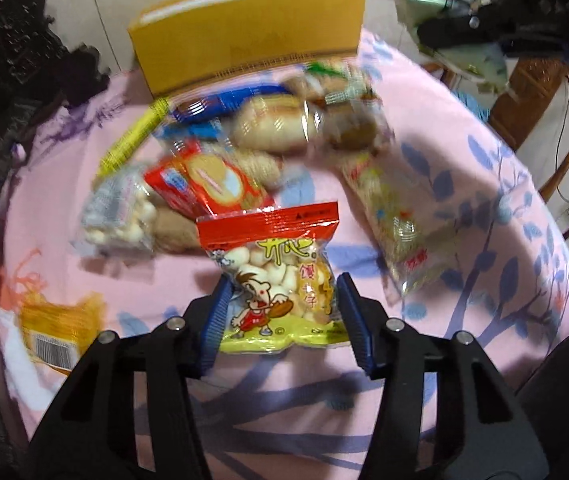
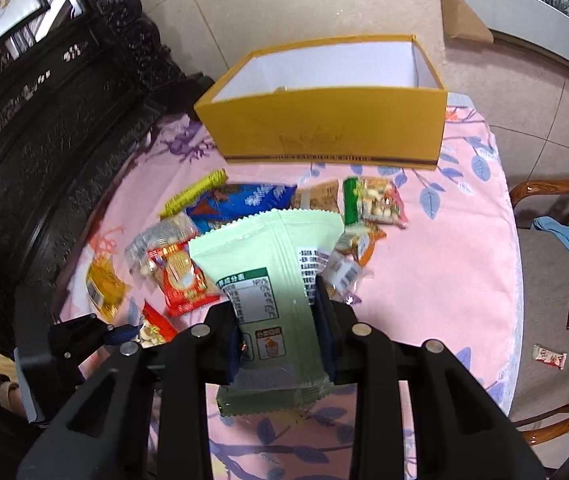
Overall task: Organize snacks
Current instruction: 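Grasp the pale green snack bag with the right gripper while the left grasps the yellow candy bag, then release the green bag into the yellow box with the right gripper while the left releases the candy bag there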
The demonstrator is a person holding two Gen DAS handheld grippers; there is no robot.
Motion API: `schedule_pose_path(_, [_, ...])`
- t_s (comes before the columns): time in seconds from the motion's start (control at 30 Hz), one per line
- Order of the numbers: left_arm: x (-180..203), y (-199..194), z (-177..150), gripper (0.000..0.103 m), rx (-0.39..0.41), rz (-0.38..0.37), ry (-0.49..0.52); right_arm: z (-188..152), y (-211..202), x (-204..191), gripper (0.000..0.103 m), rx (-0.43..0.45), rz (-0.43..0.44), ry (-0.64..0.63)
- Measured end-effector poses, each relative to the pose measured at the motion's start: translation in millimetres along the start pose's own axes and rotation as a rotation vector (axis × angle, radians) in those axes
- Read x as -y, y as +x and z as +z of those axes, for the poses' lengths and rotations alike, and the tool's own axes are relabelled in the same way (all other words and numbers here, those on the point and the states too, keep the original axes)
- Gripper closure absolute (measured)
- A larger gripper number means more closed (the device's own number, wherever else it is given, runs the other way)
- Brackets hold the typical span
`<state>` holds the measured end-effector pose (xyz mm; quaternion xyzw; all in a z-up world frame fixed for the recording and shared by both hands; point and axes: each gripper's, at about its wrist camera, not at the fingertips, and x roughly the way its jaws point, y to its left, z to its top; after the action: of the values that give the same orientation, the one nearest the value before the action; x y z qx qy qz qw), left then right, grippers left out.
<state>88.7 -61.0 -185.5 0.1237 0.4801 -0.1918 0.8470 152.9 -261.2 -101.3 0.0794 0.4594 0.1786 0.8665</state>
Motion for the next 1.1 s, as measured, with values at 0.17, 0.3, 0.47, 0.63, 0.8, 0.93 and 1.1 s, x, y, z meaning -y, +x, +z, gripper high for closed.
schedule_pose_path(0.17, [-13, -24, 24, 0.049, 0.083, 0.024, -0.048, 53, -1, 0, 0.071, 0.098, 0.001, -0.037])
schedule_pose_path(0.3, [-24, -36, 37, 0.049, 0.131, 0.04, -0.082, 120, 9, 8, 0.071, 0.208, -0.03, -0.053])
schedule_pose_path(0.47, [-39, -47, 47, 0.049, 0.163, 0.07, -0.13, 188, 38, 21, 0.07, 0.257, -0.072, -0.038])
schedule_pose_path(0.63, [-52, -52, 48, 0.049, 0.167, 0.091, -0.163, 227, 78, 29, 0.067, 0.222, -0.15, -0.067])
schedule_pose_path(0.8, [-61, -52, 50, 0.049, 0.167, 0.102, -0.181, 230, 97, 40, 0.057, 0.174, -0.152, -0.025])
schedule_pose_path(0.93, [-66, -53, 59, 0.049, 0.18, 0.095, -0.194, 228, 92, 39, 0.057, 0.185, -0.146, -0.015])
schedule_pose_path(1.1, [-73, -57, 87, 0.049, 0.228, 0.084, -0.184, 213, 74, 39, 0.055, 0.204, -0.097, 0.034])
